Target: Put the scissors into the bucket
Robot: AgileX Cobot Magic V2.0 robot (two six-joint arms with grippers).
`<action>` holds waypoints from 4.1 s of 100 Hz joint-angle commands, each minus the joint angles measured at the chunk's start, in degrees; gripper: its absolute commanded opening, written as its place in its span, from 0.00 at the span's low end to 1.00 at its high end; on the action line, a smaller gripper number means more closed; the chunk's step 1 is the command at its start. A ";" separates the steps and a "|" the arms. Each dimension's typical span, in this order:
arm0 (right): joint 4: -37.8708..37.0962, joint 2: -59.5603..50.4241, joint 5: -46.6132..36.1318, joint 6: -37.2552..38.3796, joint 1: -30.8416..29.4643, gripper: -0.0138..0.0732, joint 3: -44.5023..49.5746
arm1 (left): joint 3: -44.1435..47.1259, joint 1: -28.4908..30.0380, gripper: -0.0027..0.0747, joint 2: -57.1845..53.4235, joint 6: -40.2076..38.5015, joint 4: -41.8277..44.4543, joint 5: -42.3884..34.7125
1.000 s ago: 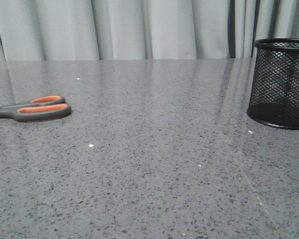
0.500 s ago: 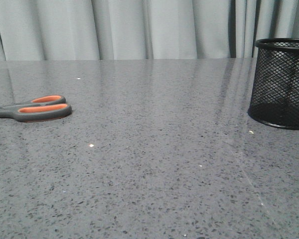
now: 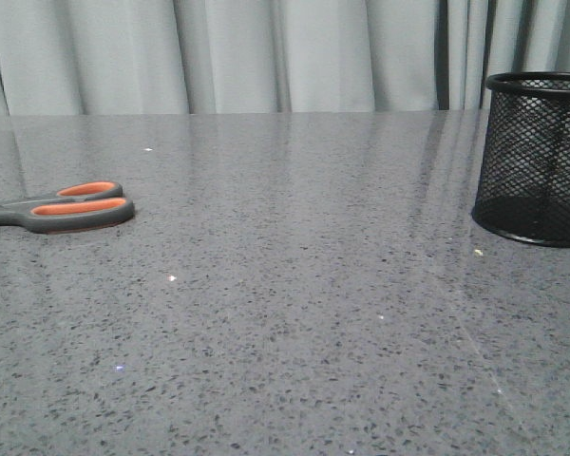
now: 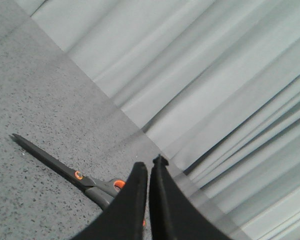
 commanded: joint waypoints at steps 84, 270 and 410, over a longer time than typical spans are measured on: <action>5.37 33.35 43.35 -28.24 1.62 0.57 -38.77 | -54.96 -5.47 0.59 57.40 44.74 49.44 42.77; 5.37 33.35 40.32 -28.24 6.75 0.75 -38.77 | -75.60 -1.65 0.55 96.83 79.13 38.42 61.99; 6.35 33.35 38.77 -28.24 6.75 0.75 -38.77 | -76.22 0.63 0.59 96.38 60.24 37.08 62.68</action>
